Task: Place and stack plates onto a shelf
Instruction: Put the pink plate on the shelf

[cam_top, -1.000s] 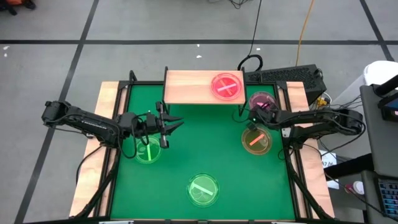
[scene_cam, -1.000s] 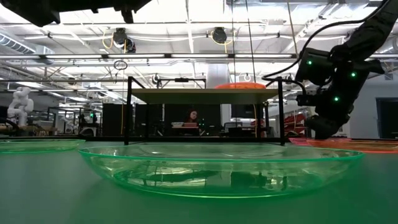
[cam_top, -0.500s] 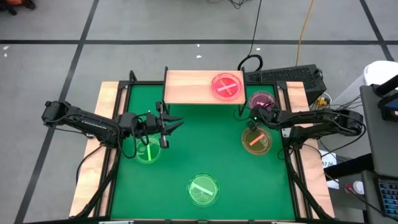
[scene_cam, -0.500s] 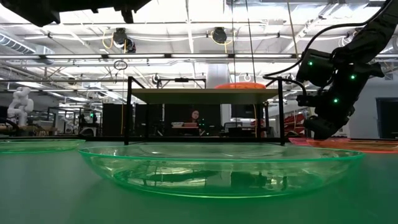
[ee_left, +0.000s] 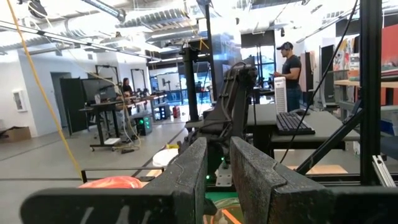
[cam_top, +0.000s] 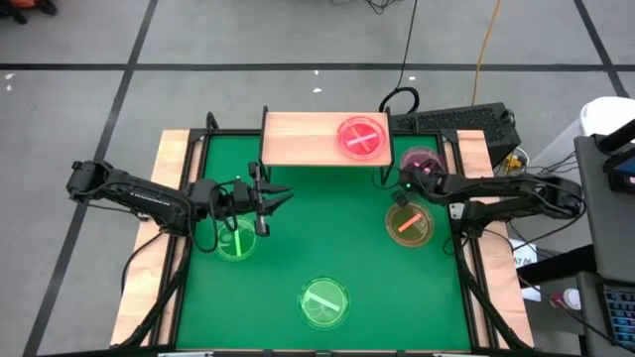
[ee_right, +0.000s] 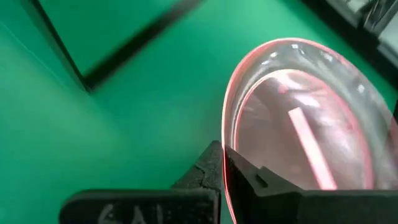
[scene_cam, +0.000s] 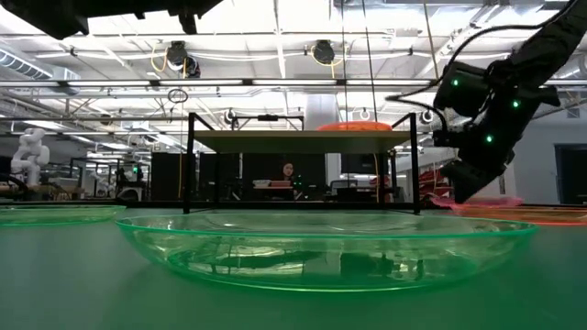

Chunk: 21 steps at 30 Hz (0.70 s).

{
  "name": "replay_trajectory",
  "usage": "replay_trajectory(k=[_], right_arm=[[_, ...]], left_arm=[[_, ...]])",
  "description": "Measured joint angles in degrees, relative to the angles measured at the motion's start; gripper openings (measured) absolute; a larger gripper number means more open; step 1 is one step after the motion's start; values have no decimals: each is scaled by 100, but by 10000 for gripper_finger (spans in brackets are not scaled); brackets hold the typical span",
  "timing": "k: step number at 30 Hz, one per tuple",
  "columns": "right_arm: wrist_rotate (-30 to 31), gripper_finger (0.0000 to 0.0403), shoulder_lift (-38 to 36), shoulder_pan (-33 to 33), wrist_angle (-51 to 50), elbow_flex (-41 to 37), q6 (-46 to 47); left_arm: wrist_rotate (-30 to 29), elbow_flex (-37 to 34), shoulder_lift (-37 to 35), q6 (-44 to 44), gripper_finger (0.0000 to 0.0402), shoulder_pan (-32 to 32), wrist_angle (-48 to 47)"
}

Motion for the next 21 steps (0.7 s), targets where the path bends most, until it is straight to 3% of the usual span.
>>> replay_trajectory(k=[11, 17, 21], right_arm=[[386, 0, -1707, 662, -743, 500, 68], [1114, 0, -2499, 1084, -724, 535, 4], [1308, 0, -2744, 1265, -176, 535, -340]], left_arm=[[0, 0, 0, -10, 78, 0, -15], [0, 0, 0, -31, 78, 0, -15], [0, 0, 0, -31, 78, 0, -13]])
